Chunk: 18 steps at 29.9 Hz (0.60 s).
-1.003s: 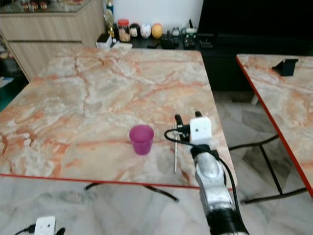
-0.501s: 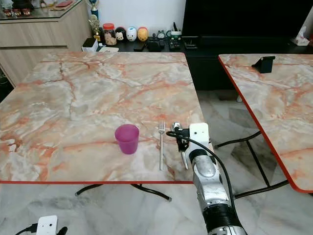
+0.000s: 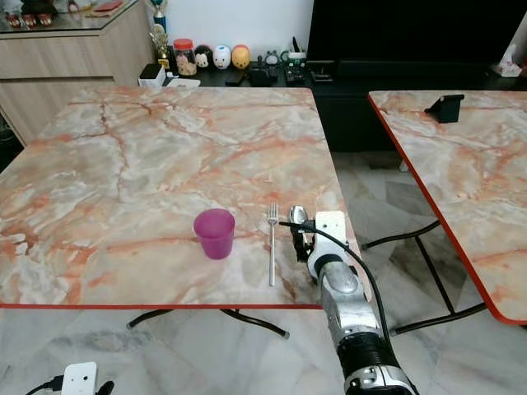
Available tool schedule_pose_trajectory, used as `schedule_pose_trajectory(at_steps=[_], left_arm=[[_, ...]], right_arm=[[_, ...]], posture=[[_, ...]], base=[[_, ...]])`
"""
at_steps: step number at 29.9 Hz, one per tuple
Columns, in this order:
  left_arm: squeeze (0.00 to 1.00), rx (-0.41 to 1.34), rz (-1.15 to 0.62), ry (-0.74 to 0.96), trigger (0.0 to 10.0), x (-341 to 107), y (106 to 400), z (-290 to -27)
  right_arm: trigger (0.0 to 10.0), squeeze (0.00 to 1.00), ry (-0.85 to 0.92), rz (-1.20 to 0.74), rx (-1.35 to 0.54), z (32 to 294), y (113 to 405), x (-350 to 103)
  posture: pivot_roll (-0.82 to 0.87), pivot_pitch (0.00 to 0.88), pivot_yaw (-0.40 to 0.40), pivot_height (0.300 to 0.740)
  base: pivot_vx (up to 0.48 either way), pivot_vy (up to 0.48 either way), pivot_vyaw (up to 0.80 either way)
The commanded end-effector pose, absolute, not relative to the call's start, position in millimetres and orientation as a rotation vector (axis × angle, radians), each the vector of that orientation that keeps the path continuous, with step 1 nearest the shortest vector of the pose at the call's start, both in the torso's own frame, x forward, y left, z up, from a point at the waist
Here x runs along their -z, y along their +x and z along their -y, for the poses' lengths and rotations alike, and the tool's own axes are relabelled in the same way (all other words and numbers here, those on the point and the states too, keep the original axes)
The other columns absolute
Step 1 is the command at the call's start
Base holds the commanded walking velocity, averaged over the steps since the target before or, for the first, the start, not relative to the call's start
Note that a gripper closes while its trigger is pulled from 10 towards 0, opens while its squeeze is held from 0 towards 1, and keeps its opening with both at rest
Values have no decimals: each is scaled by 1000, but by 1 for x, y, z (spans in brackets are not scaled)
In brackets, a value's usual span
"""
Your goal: Setting the table
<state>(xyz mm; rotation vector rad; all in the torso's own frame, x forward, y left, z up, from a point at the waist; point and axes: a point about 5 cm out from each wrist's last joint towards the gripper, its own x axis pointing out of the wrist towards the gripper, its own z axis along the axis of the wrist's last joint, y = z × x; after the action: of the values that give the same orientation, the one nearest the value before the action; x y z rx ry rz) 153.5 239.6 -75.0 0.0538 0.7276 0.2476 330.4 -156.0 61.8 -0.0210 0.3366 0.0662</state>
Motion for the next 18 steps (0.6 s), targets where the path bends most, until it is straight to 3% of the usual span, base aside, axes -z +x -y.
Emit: schedule_pose_trajectory(at_steps=[1,18], left_arm=[[0,-234,-760,68,10000,78,148,-240],[0,-231,-762,60,10000,79,148,-237]], right_arm=[[10000,0,-26,-332,-72,154,333,-65],[10000,0,-29,-365,-109,150,336,-58]], posture=[[51,0,7,740],[50,0,5,740]], base=[[0,0,0],[0,0,0]])
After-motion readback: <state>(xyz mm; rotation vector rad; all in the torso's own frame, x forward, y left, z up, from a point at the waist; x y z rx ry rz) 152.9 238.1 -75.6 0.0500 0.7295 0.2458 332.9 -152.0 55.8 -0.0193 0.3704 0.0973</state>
